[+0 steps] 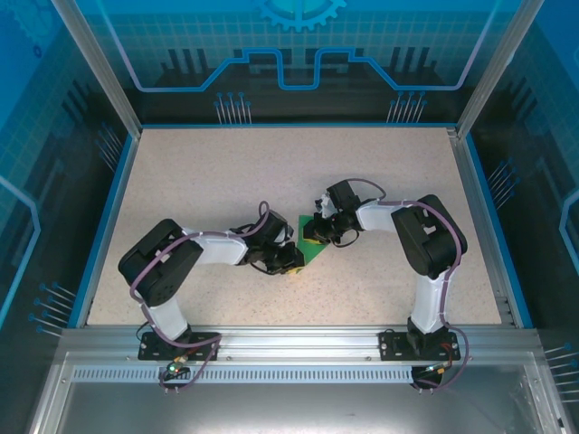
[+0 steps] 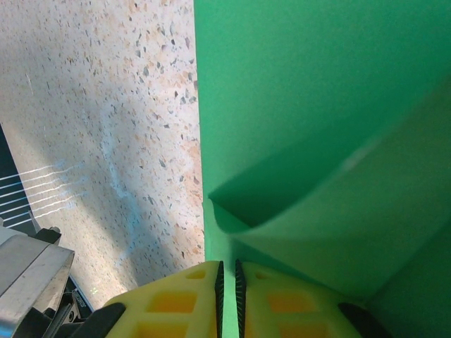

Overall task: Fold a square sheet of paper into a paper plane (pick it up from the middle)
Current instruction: Fourth fold the wing at the center of the table.

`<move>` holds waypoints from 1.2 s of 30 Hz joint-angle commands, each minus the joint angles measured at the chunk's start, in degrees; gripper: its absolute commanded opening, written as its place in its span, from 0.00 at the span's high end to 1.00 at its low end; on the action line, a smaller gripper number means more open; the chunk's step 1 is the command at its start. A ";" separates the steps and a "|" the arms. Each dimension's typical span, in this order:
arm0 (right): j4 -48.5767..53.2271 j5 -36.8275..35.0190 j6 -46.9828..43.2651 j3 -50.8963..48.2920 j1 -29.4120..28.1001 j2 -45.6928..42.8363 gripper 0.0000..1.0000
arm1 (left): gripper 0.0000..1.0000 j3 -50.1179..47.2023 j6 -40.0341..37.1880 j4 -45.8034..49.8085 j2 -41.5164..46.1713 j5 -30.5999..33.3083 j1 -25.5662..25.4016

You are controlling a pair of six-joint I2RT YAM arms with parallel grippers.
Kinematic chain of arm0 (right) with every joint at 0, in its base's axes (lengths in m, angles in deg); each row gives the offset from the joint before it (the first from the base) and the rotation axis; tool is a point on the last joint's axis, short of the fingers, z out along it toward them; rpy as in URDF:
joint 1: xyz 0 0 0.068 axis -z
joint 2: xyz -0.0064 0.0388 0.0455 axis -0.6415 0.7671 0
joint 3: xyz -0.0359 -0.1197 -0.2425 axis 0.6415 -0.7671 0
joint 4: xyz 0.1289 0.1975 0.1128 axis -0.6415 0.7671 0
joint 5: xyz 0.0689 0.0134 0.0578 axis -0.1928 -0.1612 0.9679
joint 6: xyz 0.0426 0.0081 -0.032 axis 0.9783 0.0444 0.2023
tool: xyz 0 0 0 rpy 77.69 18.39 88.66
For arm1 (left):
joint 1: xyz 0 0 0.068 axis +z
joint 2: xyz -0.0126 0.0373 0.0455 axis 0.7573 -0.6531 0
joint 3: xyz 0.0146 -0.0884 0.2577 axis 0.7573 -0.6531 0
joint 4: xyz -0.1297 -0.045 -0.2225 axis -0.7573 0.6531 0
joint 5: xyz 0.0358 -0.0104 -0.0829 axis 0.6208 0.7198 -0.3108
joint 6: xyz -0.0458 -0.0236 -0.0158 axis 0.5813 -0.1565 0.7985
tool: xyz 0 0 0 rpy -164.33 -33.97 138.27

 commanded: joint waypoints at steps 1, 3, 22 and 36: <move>3.58 -4.11 -1.11 -0.95 -0.99 4.58 0.84 | 0.83 -4.29 0.08 7.23 -0.43 2.81 -0.47; 3.58 -4.11 -1.11 -0.81 -0.94 4.67 0.84 | 0.84 -5.88 -0.18 8.01 0.98 3.64 -0.48; 2.94 -4.07 -0.24 -0.84 -0.98 5.31 0.84 | 0.83 -0.53 0.30 7.99 13.50 6.93 -0.56; 2.33 -3.37 0.43 -1.01 -0.97 4.65 0.84 | 0.88 7.56 3.22 0.10 -3.80 9.97 -0.46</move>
